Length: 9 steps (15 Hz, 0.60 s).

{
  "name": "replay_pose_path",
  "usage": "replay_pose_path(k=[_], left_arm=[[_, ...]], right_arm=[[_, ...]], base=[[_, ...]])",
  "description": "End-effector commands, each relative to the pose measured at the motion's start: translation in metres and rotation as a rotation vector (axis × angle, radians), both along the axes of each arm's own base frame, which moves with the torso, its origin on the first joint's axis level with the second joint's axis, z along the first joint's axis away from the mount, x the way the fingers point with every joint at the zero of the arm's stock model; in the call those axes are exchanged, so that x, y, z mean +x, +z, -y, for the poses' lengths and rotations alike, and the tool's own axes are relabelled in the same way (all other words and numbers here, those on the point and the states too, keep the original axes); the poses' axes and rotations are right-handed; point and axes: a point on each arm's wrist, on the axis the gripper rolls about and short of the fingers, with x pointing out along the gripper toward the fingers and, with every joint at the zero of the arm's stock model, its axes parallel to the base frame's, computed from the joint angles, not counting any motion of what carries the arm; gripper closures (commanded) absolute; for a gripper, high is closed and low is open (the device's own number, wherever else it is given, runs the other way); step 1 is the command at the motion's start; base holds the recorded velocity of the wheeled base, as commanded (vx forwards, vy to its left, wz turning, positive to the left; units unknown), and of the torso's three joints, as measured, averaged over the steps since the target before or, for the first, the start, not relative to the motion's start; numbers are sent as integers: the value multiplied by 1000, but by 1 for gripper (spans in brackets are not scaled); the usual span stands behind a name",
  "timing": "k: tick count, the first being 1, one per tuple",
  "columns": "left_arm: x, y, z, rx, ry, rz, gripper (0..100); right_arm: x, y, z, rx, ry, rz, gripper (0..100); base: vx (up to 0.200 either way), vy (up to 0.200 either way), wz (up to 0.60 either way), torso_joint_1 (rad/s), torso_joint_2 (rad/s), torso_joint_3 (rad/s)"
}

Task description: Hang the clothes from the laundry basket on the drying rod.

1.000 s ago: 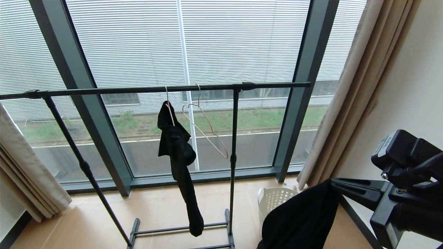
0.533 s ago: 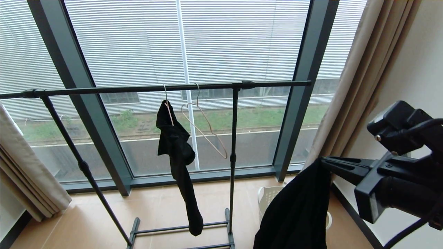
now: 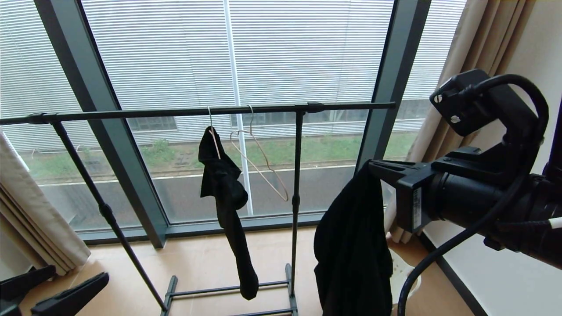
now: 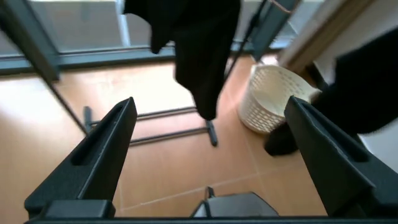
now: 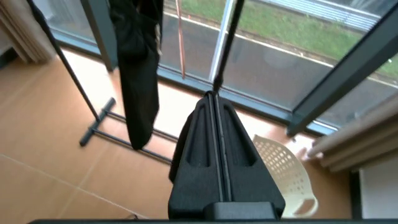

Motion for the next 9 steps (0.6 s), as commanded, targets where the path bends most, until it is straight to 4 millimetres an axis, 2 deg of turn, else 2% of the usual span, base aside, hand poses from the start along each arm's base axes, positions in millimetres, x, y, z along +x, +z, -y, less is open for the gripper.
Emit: replay_pose_path(k=[1, 5, 8, 9], left_arm=[[57, 12, 40, 16, -130, -150, 0], [95, 7, 103, 51, -223, -158, 0], [104, 2, 143, 23, -337, -92, 0], [103, 2, 149, 16, -359, -82, 0]], right_arm=[[7, -2, -15, -5, 8, 1, 100], [10, 0, -44, -13, 9, 17, 100], [10, -8, -62, -51, -36, 23, 100], [10, -9, -64, -55, -37, 23, 100]], base=[[0, 0, 0, 0, 0, 0], [0, 0, 0, 0, 0, 0], [0, 0, 0, 0, 0, 0], [0, 0, 0, 0, 0, 0]])
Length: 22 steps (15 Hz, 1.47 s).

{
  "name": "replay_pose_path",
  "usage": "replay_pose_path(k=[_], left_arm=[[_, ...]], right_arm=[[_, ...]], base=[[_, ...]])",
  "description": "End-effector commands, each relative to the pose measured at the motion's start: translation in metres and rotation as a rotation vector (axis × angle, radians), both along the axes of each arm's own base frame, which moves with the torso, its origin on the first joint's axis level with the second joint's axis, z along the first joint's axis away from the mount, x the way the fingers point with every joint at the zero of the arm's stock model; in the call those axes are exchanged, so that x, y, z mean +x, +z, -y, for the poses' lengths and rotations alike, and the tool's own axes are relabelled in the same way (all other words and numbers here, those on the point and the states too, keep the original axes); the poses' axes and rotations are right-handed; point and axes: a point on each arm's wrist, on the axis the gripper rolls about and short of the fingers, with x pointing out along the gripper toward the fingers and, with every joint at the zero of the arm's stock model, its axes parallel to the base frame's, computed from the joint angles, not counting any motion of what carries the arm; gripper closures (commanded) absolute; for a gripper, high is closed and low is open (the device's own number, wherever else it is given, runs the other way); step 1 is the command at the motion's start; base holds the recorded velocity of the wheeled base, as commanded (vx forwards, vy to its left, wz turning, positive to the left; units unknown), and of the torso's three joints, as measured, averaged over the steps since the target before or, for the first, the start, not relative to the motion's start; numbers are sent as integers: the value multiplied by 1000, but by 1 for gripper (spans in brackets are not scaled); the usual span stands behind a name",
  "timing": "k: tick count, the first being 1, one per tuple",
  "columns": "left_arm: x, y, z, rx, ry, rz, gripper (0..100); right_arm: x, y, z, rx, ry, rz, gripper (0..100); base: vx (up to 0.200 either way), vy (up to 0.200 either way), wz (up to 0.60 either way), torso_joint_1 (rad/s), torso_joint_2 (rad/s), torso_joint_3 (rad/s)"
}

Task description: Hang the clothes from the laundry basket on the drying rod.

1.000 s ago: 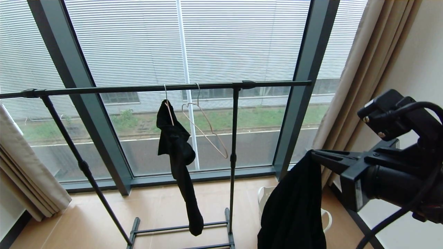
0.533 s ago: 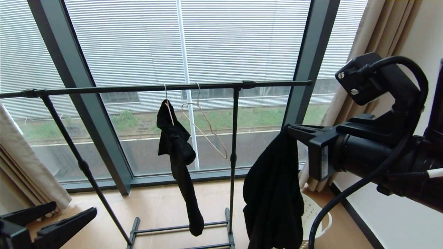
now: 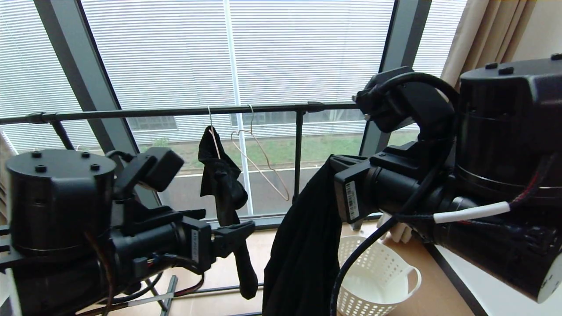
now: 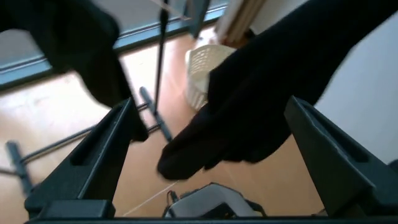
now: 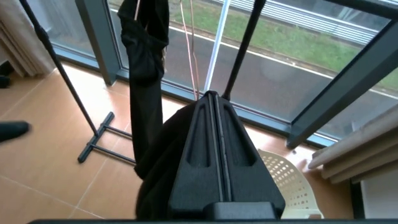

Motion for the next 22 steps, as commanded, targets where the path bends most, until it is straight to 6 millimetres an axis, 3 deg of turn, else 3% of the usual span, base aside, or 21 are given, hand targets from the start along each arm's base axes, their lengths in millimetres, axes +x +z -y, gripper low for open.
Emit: replay_pose_path(k=[1, 5, 10, 15, 18, 20, 22], left_arm=[[5, -16, 35, 34, -94, -35, 0], [6, -21, 65, 45, -167, -45, 0], [14, -31, 76, 86, -137, -52, 0], [44, -37, 52, 133, 50, -40, 0], [49, -35, 41, 130, 90, -40, 0], [40, -27, 36, 112, 77, -18, 0], [16, -12, 39, 80, -4, 32, 0]], right_arm=[[1, -8, -13, -26, 16, -12, 100], [-6, -9, -18, -28, 43, -13, 100], [-8, -7, -17, -20, 45, -10, 100], [-9, -2, -13, -8, 41, -2, 100], [-8, -3, -14, -11, 39, -2, 100], [-3, -1, -15, -6, 28, 1, 100], [1, -2, -17, -7, 20, 0, 100]], base=[[0, 0, 0, 0, 0, 0], [0, 0, 0, 0, 0, 0], [0, 0, 0, 0, 0, 0], [0, 0, 0, 0, 0, 0], [0, 0, 0, 0, 0, 0], [0, 0, 0, 0, 0, 0], [0, 0, 0, 31, 4, 4]])
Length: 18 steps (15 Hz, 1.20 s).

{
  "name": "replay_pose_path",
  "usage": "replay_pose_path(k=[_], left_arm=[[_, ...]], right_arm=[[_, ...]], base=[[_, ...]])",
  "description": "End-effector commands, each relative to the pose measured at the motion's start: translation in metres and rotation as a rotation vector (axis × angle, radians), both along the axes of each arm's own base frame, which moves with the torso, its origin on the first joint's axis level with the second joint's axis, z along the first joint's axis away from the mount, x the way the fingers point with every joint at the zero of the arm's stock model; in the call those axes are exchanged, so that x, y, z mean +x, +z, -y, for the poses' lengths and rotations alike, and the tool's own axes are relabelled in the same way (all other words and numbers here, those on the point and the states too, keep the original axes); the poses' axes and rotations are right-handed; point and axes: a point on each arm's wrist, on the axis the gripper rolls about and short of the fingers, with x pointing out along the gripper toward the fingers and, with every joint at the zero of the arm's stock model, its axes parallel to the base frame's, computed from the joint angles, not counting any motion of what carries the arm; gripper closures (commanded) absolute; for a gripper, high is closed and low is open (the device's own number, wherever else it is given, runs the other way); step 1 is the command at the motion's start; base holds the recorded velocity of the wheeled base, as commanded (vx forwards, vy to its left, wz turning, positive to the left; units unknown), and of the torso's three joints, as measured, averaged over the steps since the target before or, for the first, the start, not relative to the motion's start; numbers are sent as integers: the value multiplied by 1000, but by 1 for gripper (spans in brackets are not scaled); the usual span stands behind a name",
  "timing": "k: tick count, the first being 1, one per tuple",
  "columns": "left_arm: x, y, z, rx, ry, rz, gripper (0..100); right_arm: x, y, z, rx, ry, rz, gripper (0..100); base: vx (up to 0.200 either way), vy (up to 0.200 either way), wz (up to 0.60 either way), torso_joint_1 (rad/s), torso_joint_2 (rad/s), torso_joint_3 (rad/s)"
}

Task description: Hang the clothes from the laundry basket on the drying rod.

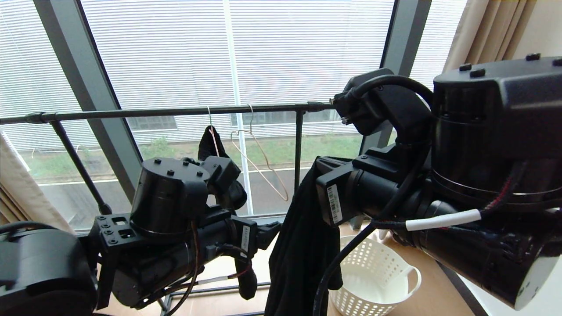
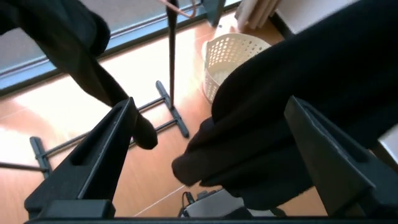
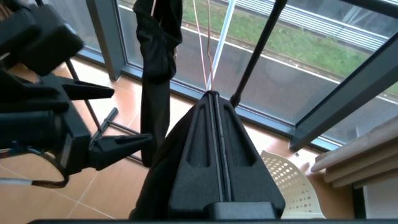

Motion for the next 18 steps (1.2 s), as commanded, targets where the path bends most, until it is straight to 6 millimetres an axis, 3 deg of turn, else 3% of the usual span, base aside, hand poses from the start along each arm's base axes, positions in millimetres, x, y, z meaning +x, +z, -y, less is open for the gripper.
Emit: replay_pose_path(k=[1, 2, 5, 7, 10, 14, 18], left_arm=[[-23, 16, 2, -48, -72, 53, 0], [-28, 17, 12, -55, -120, 69, 0], [-20, -2, 32, 10, -163, 63, 0], [3, -16, 43, 31, -125, 53, 0], [32, -24, 34, 50, -36, 41, 0], [41, -24, 15, 62, 41, 43, 0], [10, -5, -2, 20, 15, 88, 0]], right_arm=[[3, -2, -4, -6, -2, -2, 100], [4, -2, -5, -5, -2, -2, 100], [4, -2, -5, -4, -1, -2, 100], [2, 1, -3, 2, -1, 1, 100], [-1, 6, 4, 12, -11, 11, 100], [-2, 6, 4, 13, -11, 12, 100], [1, 4, 0, 6, -12, 9, 100]], base=[[0, 0, 0, 0, 0, 0], [0, 0, 0, 0, 0, 0], [0, 0, 0, 0, 0, 0], [0, 0, 0, 0, 0, 0], [0, 0, 0, 0, 0, 0], [0, 0, 0, 13, 1, 2], [0, 0, 0, 0, 0, 0]])
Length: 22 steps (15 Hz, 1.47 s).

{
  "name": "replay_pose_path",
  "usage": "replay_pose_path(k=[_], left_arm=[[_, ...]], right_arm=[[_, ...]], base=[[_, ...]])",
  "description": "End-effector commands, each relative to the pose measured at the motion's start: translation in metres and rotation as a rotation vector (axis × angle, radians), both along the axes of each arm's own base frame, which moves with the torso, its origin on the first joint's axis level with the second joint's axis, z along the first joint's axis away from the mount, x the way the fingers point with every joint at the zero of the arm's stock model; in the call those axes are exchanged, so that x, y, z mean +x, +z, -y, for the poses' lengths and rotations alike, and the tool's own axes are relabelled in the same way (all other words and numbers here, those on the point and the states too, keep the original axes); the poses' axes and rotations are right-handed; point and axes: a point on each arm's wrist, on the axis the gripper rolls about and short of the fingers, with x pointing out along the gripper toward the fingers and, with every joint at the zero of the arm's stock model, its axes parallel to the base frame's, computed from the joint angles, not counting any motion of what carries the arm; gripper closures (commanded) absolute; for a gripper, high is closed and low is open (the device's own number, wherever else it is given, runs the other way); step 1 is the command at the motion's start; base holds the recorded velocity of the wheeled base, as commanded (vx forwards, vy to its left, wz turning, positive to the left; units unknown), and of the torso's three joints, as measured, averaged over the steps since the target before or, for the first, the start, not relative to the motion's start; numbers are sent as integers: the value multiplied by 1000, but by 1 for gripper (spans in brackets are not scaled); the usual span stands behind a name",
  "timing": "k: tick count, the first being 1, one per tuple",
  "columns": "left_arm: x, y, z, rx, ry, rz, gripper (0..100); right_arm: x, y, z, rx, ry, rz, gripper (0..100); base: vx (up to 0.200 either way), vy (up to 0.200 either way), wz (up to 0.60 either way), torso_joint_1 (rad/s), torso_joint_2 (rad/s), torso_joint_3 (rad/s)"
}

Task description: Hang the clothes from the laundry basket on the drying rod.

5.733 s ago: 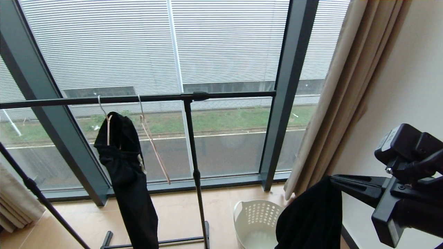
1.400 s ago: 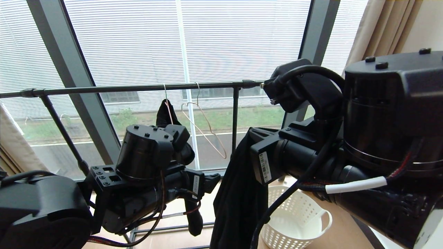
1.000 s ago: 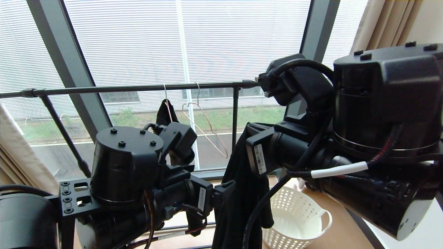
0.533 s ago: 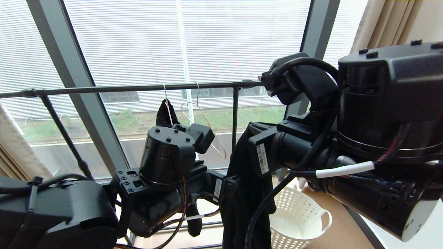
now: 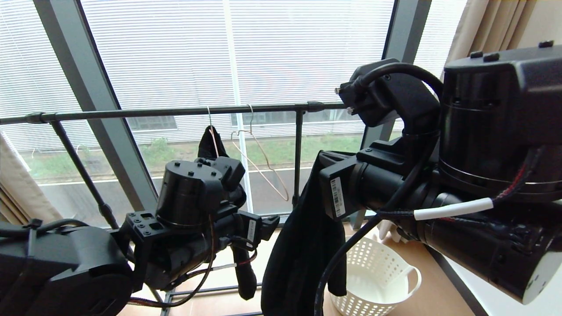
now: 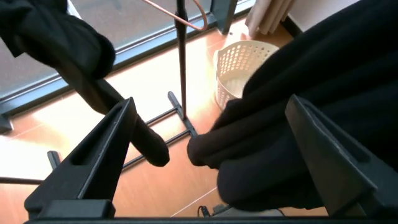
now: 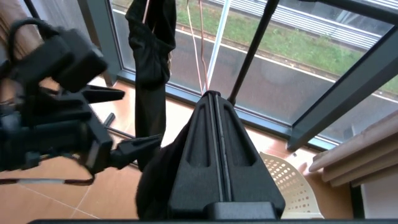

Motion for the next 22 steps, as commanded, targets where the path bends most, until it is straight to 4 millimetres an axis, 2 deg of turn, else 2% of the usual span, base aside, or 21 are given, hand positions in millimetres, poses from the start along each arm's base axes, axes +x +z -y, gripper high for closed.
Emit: replay_pose_path(k=[1, 2, 4, 7, 9, 11, 14, 16, 17, 22], left_arm=[[-23, 17, -5, -41, -41, 44, 0], [-41, 26, 1, -64, -109, 64, 0], [-52, 27, 17, -70, -178, 66, 0], [-34, 22, 44, -63, -185, 58, 0], [-12, 18, 57, -64, -156, 62, 0], [0, 14, 57, -57, -127, 58, 0], [15, 11, 43, -48, -70, 53, 0], [21, 6, 40, -36, -51, 41, 0], [25, -4, 40, -17, -40, 19, 0], [18, -21, 35, 11, -43, -13, 0]], right_arm=[[1, -2, -2, -5, 0, -2, 100], [2, -2, -4, -5, 0, -2, 100], [5, -3, -8, -9, 0, -5, 100], [4, -3, -8, -9, 1, -5, 100], [3, -4, -6, -16, -13, -4, 100], [3, -5, -4, -17, -21, -3, 100], [-2, -2, 3, -11, -21, 1, 100], [-2, -1, 4, -7, -22, 3, 100], [-2, 0, 5, -4, -22, 5, 100], [2, 4, 11, 10, -45, 13, 100]], base=[[0, 0, 0, 0, 0, 0], [0, 0, 0, 0, 0, 0], [0, 0, 0, 0, 0, 0], [0, 0, 0, 0, 0, 0], [0, 0, 0, 0, 0, 0], [0, 0, 0, 0, 0, 0], [0, 0, 0, 0, 0, 0], [0, 0, 0, 0, 0, 0], [0, 0, 0, 0, 0, 0], [0, 0, 0, 0, 0, 0]])
